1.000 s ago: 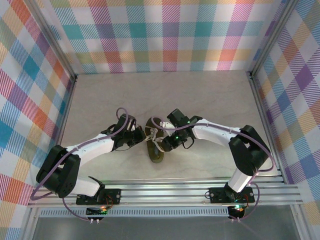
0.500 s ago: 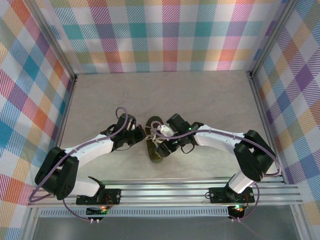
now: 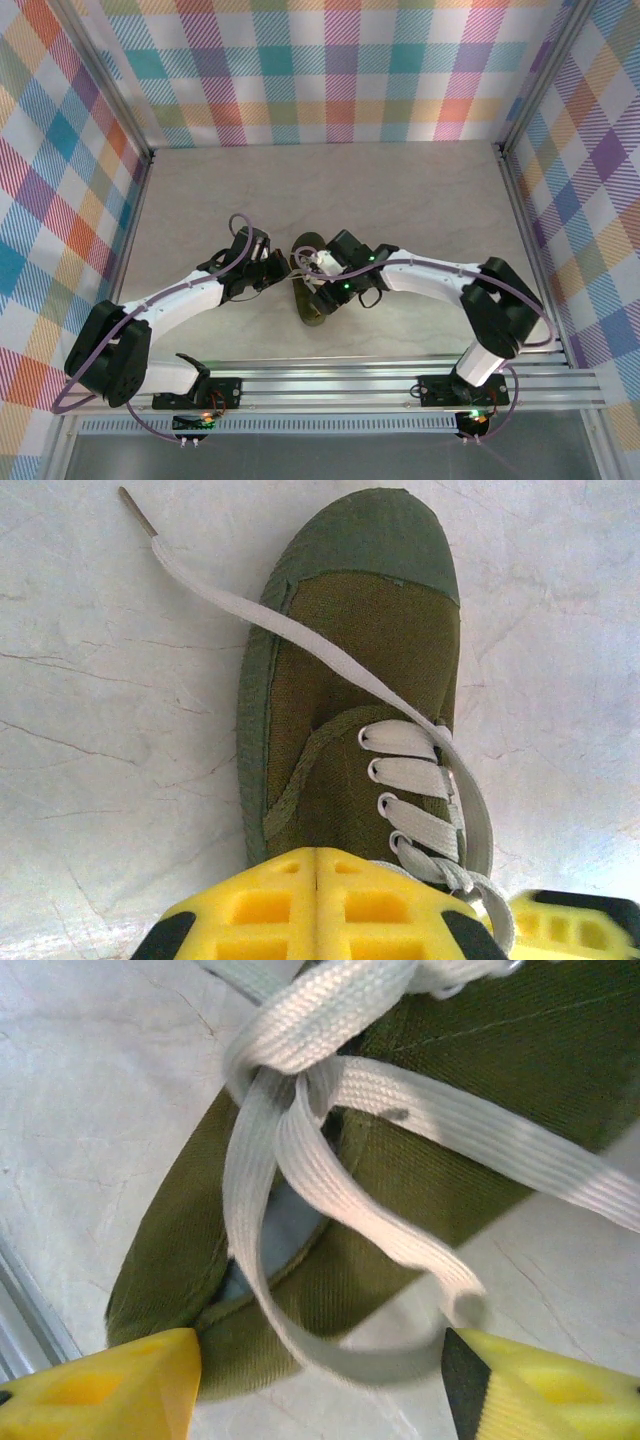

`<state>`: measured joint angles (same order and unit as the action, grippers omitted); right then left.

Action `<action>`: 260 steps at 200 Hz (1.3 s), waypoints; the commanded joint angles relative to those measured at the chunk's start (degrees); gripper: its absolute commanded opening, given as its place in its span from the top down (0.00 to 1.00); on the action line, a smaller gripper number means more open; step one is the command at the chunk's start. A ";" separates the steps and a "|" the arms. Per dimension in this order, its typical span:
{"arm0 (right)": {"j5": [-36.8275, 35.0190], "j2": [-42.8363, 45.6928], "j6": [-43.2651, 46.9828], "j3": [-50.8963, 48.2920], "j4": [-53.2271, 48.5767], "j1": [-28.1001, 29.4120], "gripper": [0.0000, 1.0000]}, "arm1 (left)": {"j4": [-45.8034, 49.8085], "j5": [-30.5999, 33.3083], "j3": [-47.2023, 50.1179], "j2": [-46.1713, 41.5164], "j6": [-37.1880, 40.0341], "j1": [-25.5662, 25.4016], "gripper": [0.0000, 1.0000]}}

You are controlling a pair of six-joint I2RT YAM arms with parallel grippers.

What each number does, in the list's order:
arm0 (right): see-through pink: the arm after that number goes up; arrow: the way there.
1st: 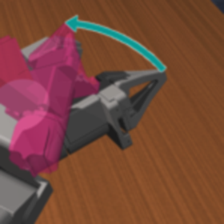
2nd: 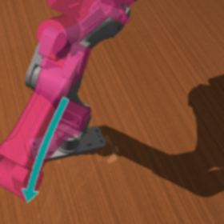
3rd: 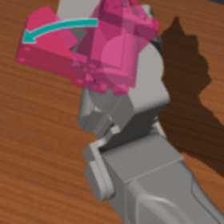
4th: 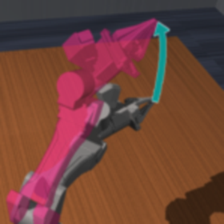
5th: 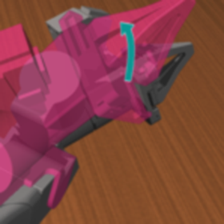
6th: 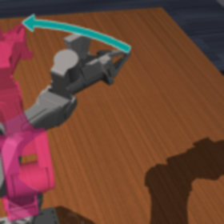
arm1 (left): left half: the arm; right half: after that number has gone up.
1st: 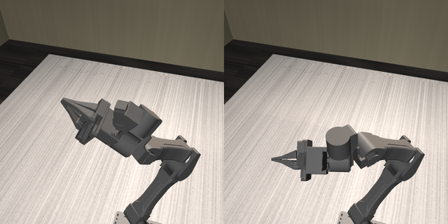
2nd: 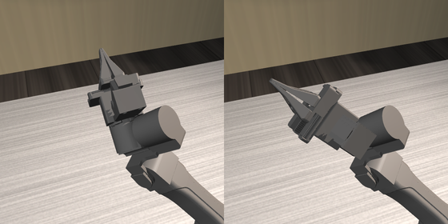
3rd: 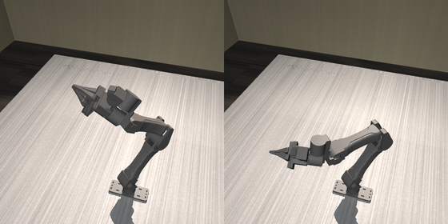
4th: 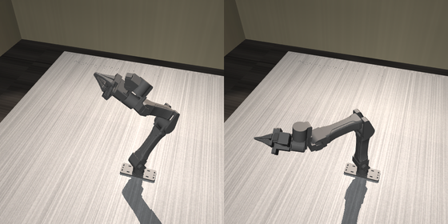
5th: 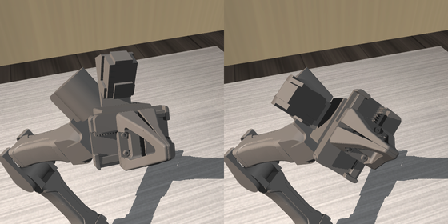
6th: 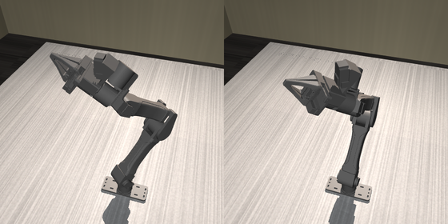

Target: Tie the shoes

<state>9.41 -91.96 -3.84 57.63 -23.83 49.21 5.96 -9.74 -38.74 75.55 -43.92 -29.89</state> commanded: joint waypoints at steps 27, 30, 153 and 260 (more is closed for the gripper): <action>-3.59 4.38 -1.70 -0.66 -2.14 -0.04 0.29 | 0.18 -0.10 -0.89 -0.39 0.44 -0.35 1.00; -3.34 4.03 -1.63 -0.55 -2.03 0.00 0.29 | 0.19 -0.08 -0.95 -0.37 0.52 -0.35 1.00; 5.05 -6.84 0.24 3.82 2.94 -2.34 0.34 | 1.86 -0.01 -1.29 -1.18 1.79 -0.31 1.00; 6.57 -3.39 3.51 3.81 -1.75 -4.01 0.84 | 8.27 -19.72 -6.11 -4.73 35.76 8.26 0.44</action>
<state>14.22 -97.56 -2.17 60.14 -23.42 45.78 10.09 -21.52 -42.00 72.01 -23.24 -23.03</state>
